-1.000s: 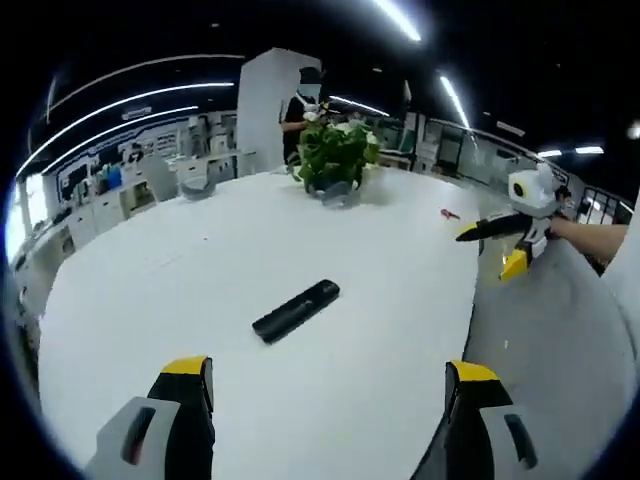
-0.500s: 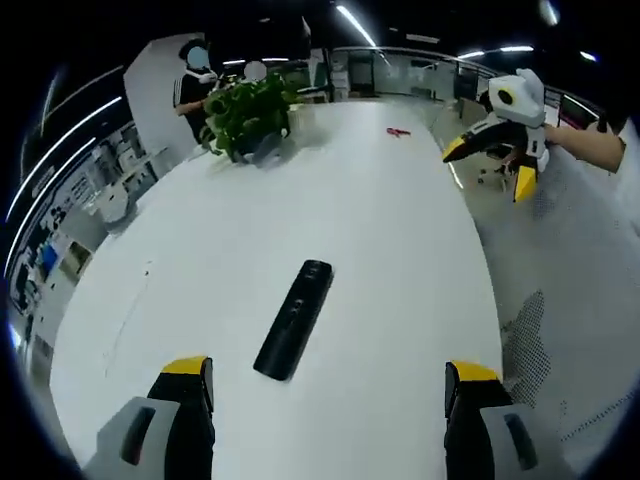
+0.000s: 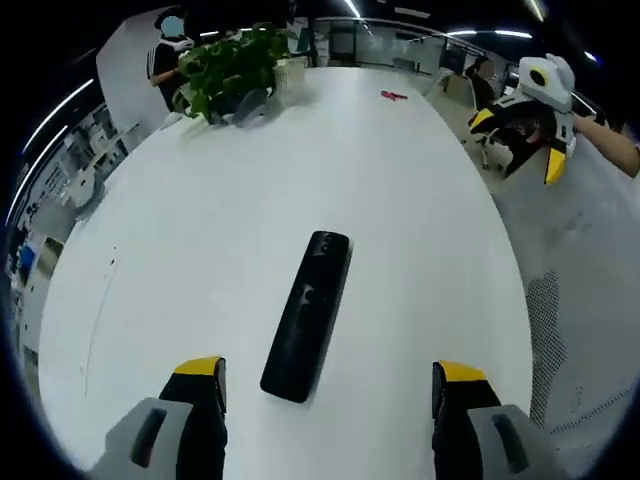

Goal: Press the specified remote control buttons in sequence, fully releasing each button before pressing the next.

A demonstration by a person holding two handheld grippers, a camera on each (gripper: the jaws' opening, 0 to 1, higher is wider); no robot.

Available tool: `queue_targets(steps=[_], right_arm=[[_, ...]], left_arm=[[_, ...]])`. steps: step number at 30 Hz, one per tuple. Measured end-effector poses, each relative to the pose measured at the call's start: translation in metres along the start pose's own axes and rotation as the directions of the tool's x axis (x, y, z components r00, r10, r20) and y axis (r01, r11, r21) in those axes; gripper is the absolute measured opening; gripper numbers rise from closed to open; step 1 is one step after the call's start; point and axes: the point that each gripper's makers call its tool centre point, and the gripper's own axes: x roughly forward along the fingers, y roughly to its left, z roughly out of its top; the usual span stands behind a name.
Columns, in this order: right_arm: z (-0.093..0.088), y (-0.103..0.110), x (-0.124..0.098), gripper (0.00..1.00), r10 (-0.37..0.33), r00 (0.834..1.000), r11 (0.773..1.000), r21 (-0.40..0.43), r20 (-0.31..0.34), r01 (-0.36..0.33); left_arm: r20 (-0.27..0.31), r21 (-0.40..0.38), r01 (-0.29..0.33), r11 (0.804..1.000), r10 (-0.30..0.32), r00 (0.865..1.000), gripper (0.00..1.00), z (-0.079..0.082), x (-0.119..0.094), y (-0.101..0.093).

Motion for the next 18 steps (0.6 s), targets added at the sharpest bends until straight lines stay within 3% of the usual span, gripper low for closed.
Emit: queue_targets(steps=[2, 4, 8, 11, 14, 18], right_arm=[[-0.001, -0.001, 0.0, 0.78, -0.003, 1.0, 1.0, 0.003, -0.003, 0.003], [-0.001, -0.002, 0.0, 0.78, -0.008, 1.0, 1.0, 0.005, -0.002, 0.008], [-0.001, -0.004, 0.0, 0.78, -0.015, 1.0, 1.0, 0.019, 0.001, 0.015], [-0.002, -0.002, 0.001, 0.8, 0.001, 1.0, 1.0, 0.013, -0.007, -0.001], [0.0, 0.004, 0.002, 0.82, 0.02, 1.0, 1.0, -0.02, -0.006, -0.021], [-0.002, 0.003, 0.002, 0.81, 0.024, 1.0, 1.0, -0.018, -0.013, -0.024]], left_arm=[[-0.006, -0.007, 0.011, 1.0, -0.011, 1.0, 0.72, 0.001, 0.004, 0.004], [-0.014, 0.019, -0.001, 1.0, 0.001, 1.0, 0.68, 0.002, 0.009, 0.009], [-0.094, 0.083, 0.022, 0.996, -0.014, 0.995, 0.57, -0.009, 0.016, 0.014], [-0.109, 0.066, 0.039, 0.997, -0.032, 0.994, 0.55, -0.012, 0.021, 0.015], [-0.145, -0.021, 0.063, 0.998, -0.066, 0.987, 0.59, -0.023, 0.024, 0.015], [-0.145, 0.024, 0.044, 0.999, -0.04, 0.989, 0.53, -0.021, 0.028, 0.025]])
